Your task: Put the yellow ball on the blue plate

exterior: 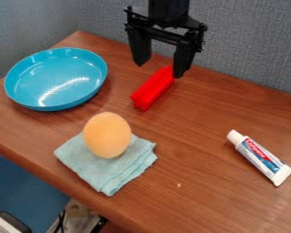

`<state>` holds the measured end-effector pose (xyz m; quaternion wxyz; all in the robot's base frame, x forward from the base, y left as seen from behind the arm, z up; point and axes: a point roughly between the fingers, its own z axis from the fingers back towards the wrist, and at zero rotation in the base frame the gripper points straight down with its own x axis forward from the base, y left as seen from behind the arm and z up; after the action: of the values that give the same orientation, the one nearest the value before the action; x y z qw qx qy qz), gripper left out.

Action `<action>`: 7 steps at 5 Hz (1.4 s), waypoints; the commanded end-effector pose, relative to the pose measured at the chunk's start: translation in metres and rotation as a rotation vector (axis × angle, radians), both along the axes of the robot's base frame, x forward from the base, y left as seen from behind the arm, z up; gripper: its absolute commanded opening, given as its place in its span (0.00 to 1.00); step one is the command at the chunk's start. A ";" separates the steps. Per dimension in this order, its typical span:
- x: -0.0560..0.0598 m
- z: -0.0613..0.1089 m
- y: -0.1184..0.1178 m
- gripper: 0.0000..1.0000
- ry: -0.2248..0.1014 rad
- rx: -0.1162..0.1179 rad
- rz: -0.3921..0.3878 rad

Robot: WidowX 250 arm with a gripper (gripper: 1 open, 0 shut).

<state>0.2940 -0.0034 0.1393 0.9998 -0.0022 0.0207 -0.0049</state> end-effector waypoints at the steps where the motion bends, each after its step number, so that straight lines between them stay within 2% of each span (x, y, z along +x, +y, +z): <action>1: -0.003 -0.007 0.000 1.00 0.020 0.000 0.001; 2: -0.024 -0.015 0.008 1.00 0.040 0.007 -0.014; 4: -0.062 -0.022 0.031 1.00 0.028 0.068 -0.094; 5: -0.074 -0.027 0.040 1.00 0.027 0.096 -0.098; 6: -0.081 -0.037 0.042 1.00 0.013 0.112 -0.091; 7: -0.082 -0.046 0.042 1.00 -0.002 0.122 -0.081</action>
<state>0.2105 0.0350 0.0873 0.9972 0.0515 0.0335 -0.0434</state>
